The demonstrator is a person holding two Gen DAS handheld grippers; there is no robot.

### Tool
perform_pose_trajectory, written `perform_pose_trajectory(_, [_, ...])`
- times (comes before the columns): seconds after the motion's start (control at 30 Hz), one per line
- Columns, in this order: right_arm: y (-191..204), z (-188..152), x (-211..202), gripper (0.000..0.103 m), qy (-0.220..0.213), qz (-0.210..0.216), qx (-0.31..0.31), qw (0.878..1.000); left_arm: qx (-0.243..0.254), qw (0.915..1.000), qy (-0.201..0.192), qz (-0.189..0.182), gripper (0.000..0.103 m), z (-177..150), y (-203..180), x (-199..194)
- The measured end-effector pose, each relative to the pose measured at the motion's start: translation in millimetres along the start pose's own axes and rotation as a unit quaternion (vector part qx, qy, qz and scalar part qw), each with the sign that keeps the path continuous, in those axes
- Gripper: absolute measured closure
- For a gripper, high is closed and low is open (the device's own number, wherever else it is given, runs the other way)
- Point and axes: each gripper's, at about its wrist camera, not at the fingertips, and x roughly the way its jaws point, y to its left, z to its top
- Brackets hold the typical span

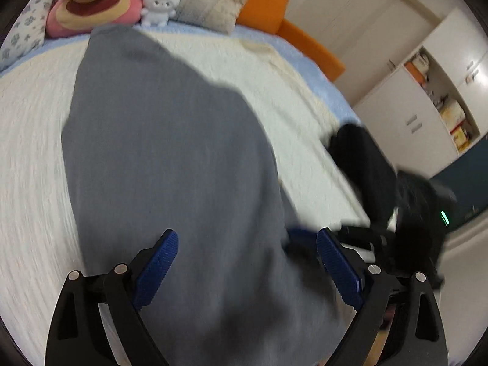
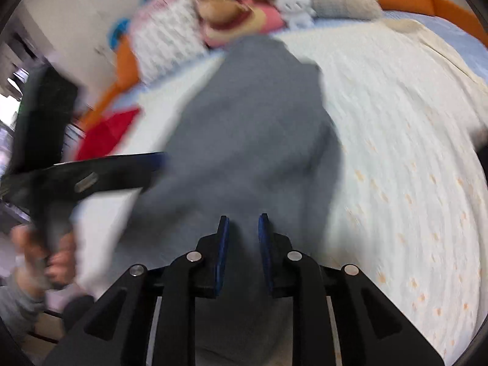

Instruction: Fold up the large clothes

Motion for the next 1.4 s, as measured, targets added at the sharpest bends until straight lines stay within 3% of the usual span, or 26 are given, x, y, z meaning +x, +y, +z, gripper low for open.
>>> perform_pose_trajectory(0.1, [-13.1,-21.7,3.7,0.085,0.015,-0.031,0.016,0.999,-0.009,0.9999,0.010,-0.003,0.010,-32.9,-10.7,8.4])
perform_pose_trajectory(0.3, [-12.0,-39.4,7.6,0.086,-0.002,-0.058,0.036,0.998,0.014,0.9979,0.014,0.062,0.010,-55.2,-23.1,32.8])
perform_pose_trajectory(0.37, [-5.7,-37.7,5.0,0.086,-0.004,-0.069,0.032,0.997,0.001,0.9986,0.003,0.052,0.010,-55.4,-24.7,24.4])
perform_pose_trajectory(0.4, [-3.9,-31.6,6.9,0.085,-0.006,-0.069,0.035,0.997,-0.019,0.9994,-0.009,0.028,0.010,-56.1,-22.5,13.5])
perform_pose_trajectory(0.47, [3.3,-36.6,-12.9,0.083,-0.023,-0.049,0.043,0.998,-0.056,0.9975,-0.034,-0.028,0.010,-63.9,-17.0,-12.0])
perform_pose_trajectory(0.57, [13.5,-47.8,-40.6,0.082,-0.051,-0.001,0.039,0.998,-0.068,0.9945,-0.050,-0.062,0.010,-84.4,-19.6,-35.3])
perform_pose_trajectory(0.67, [24.5,-59.4,-48.5,0.082,-0.042,0.050,0.035,0.997,-0.042,0.9976,-0.041,-0.037,0.010,-101.3,-31.6,-37.5])
perform_pose_trajectory(0.73, [27.0,-64.2,-45.3,0.082,-0.027,0.057,0.030,0.998,-0.024,0.9985,-0.045,-0.016,0.010,-106.0,-36.0,-40.8])
perform_pose_trajectory(0.9, [12.5,-75.9,-22.6,0.089,0.006,0.023,0.032,0.999,-0.045,0.9983,-0.027,-0.025,0.010,-102.4,-28.4,-26.2])
perform_pose_trajectory(0.97, [9.1,-79.8,-17.7,0.096,0.012,0.015,0.033,0.999,-0.040,0.9990,-0.014,-0.011,0.010,-97.4,-24.7,-12.9])
perform_pose_trajectory(1.03, [5.5,-81.6,-14.3,0.096,0.014,0.016,0.040,0.999,-0.026,0.9996,-0.012,-0.001,0.010,-96.0,-29.4,-10.7])
perform_pose_trajectory(1.13, [8.6,-77.3,-21.6,0.087,0.020,0.035,0.049,0.998,-0.030,0.9990,-0.020,-0.025,0.010,-91.5,-34.4,-28.5])
perform_pose_trajectory(1.2, [3.5,-74.2,-31.1,0.059,0.025,0.070,0.066,0.995,-0.044,0.9969,-0.019,-0.062,0.010,-90.2,-31.6,-47.7])
perform_pose_trajectory(1.23, [-1.2,-72.0,-37.3,0.038,0.029,0.083,0.078,0.993,-0.049,0.9961,-0.018,-0.072,0.010,-90.6,-29.6,-56.9])
perform_pose_trajectory(1.27, [-3.5,-69.5,-41.8,0.032,0.028,0.081,0.084,0.993,-0.053,0.9957,-0.015,-0.074,0.010,-91.7,-25.8,-67.6])
perform_pose_trajectory(1.4, [-23.8,-66.7,-57.1,0.032,0.041,0.111,0.122,0.985,-0.097,0.9911,0.019,-0.090,0.009,-102.5,3.9,-82.4])
